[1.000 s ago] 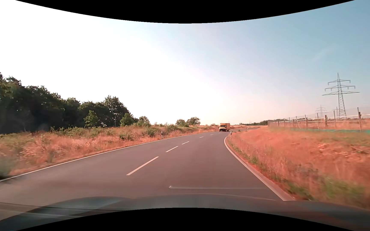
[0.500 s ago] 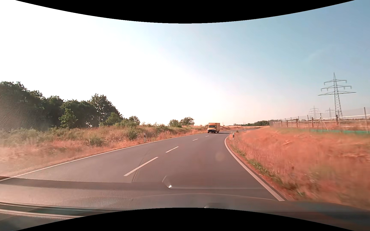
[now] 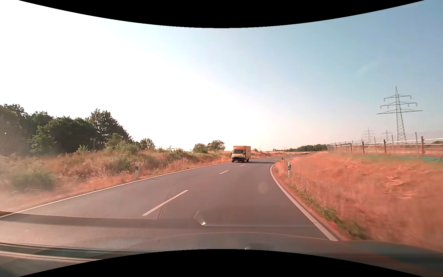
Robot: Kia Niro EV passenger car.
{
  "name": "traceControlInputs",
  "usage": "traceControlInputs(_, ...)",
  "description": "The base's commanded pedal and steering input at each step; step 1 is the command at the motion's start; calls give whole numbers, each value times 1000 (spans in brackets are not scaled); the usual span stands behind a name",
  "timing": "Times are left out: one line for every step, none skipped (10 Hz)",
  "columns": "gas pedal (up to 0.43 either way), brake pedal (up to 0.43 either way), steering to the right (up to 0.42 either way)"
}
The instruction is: Follow the waypoints while adhering to traffic rules and regulations
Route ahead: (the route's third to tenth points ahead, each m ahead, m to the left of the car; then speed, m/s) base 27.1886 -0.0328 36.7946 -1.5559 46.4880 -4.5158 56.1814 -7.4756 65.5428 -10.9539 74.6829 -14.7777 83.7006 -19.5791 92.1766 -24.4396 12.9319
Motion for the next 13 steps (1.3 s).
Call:
traceControlInputs(331, 0, 26)
traceControlInputs(319, 0, 26)
traceControlInputs(319, 0, 26)
traceControlInputs(319, 0, 26)
traceControlInputs(319, 0, 26)
traceControlInputs(319, 0, 26)
traceControlInputs(319, 0, 27)
traceControlInputs(319, 0, 26)
traceControlInputs(319, 0, 26)
traceControlInputs(319, 0, 26)
traceControlInputs(319, 0, 26)
traceControlInputs(319, 0, 26)
traceControlInputs(319, 0, 26)
